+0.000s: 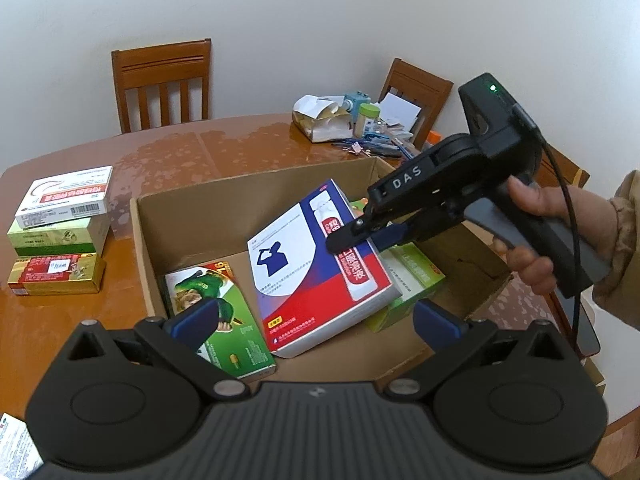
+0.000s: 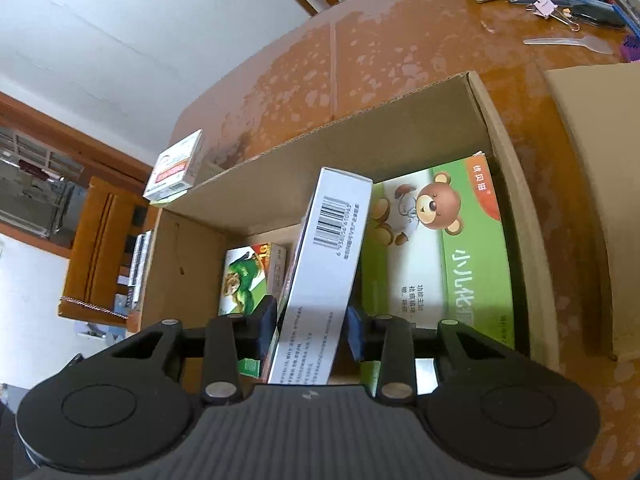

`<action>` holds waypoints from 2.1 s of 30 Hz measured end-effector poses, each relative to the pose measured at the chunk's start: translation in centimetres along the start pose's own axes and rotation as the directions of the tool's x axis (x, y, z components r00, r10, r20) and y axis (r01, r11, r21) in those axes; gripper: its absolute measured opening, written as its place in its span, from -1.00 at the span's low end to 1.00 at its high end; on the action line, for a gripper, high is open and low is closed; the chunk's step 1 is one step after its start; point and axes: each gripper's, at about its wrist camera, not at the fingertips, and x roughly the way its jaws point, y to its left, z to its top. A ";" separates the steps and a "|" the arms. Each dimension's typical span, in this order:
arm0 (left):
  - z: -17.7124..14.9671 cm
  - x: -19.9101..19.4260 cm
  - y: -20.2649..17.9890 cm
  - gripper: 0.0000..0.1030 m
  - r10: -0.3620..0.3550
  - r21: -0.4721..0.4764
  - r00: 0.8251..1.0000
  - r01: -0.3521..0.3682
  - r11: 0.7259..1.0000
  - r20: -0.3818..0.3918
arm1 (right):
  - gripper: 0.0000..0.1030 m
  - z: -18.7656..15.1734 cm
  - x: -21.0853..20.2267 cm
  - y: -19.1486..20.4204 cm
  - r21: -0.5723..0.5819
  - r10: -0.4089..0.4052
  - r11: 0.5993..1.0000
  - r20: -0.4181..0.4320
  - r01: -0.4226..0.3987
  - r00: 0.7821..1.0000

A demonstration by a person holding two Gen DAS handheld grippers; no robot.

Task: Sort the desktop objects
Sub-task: 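Regrasp the tilting carbocysteine box with the right gripper and settle it down, then lift and reposition the carbocysteine box inside the cardboard box with the right gripper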

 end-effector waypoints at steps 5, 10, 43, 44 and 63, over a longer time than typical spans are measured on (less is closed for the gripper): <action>0.0 0.0 0.4 1.00 0.012 -0.009 1.000 -0.012 1.000 -0.001 | -0.28 -0.2 1.2 -0.3 0.045 0.032 0.999 -0.032 -0.031 0.999; -0.1 0.0 0.7 1.00 0.018 -0.012 1.000 -0.018 1.000 -0.004 | -0.34 -0.6 1.4 -1.2 0.121 0.109 0.987 -0.035 -0.104 0.993; -0.7 -1.5 1.0 1.00 0.031 -0.019 0.999 -0.030 0.999 0.014 | -0.34 -1.3 -0.2 -0.1 0.221 0.303 0.929 0.002 -0.296 0.953; -0.7 -1.5 1.0 1.00 0.031 -0.019 0.999 -0.030 0.999 0.014 | -0.34 -1.4 -0.4 -0.4 0.229 0.303 0.927 0.008 -0.297 0.953; 1.3 1.3 -2.0 1.00 -0.083 0.027 0.997 0.083 0.996 0.000 | -0.34 -0.9 -4.0 -5.2 0.283 0.256 0.921 0.083 -0.269 0.963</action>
